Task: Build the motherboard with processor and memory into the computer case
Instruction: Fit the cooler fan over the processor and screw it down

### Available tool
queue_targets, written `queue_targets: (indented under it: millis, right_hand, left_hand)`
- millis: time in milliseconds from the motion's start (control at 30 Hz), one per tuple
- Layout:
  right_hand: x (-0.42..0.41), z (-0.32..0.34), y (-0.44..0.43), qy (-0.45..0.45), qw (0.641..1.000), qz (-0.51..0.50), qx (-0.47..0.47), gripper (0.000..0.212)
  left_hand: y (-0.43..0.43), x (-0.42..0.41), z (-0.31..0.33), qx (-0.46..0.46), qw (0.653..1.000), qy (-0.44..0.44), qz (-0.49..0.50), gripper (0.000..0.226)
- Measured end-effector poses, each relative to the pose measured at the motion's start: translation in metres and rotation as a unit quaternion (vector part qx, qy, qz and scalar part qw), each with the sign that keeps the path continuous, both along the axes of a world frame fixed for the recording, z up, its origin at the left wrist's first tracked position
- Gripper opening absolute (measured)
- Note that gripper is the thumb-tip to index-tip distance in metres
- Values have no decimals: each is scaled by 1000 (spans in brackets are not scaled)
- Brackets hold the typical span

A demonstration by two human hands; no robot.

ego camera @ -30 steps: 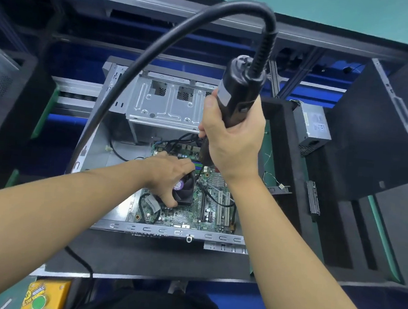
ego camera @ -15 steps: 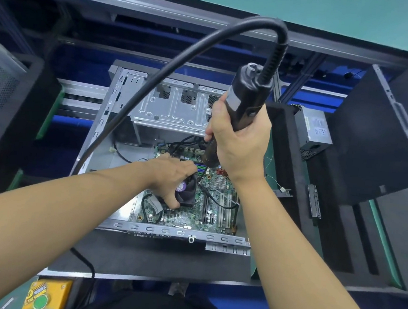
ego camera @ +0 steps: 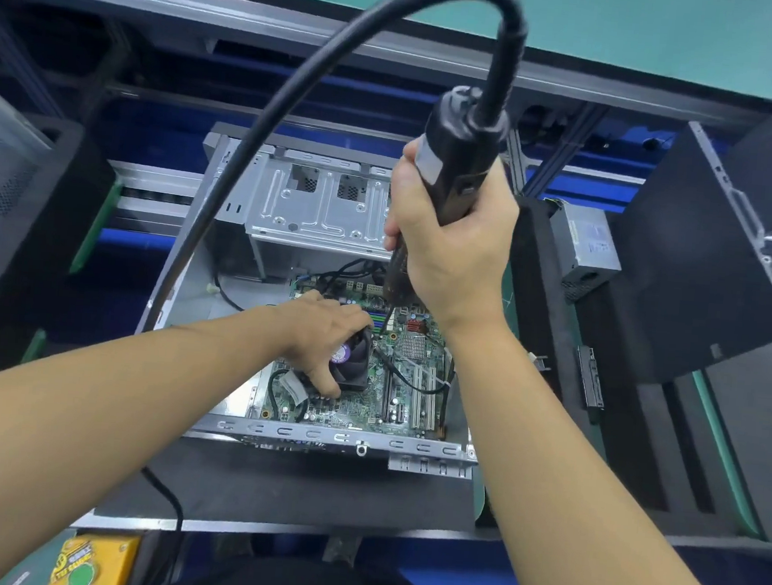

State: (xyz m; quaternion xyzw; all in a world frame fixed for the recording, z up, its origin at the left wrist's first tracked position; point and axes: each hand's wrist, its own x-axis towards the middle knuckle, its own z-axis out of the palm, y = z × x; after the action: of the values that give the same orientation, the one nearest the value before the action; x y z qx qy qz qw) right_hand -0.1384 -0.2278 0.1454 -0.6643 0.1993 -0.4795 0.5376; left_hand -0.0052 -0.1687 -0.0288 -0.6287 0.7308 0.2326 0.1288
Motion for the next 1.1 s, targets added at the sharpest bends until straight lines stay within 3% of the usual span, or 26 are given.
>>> queue_targets:
  millis: [67,200,333,400,533,667,733,833,1100]
  right_hand:
    - [1,12,4,-13,1000,22,-16,17]
    - [6,22,19,-26,998,54,-10,26]
    - [17,20,37,-33,997,63,3,40]
    - [23,19,44,-35,997,73,11,40]
    - [35,13,58,-47,993,98,37,30]
    - [42,4,62,-41,992,102,64,25]
    - [43,0,61,-41,992,99,73,25]
    - [42,-6,59,-37,992,96,71,24]
    - [40,-11,53,-33,993,87,66,24]
  left_hand:
    - [1,2,5,4,1000,29,7,106]
    - [5,17,16,-16,993,109,41,74]
    - [29,45,22,-84,989,91,79,82]
    - [42,56,20,-73,990,66,103,85]
    - [53,58,15,-7,969,175,173,81]
    - [54,45,12,-96,974,164,121,55]
    - [54,42,10,-84,984,139,68,43]
    - [50,44,10,-64,985,146,66,32]
    - [43,44,4,-110,963,211,124,38]
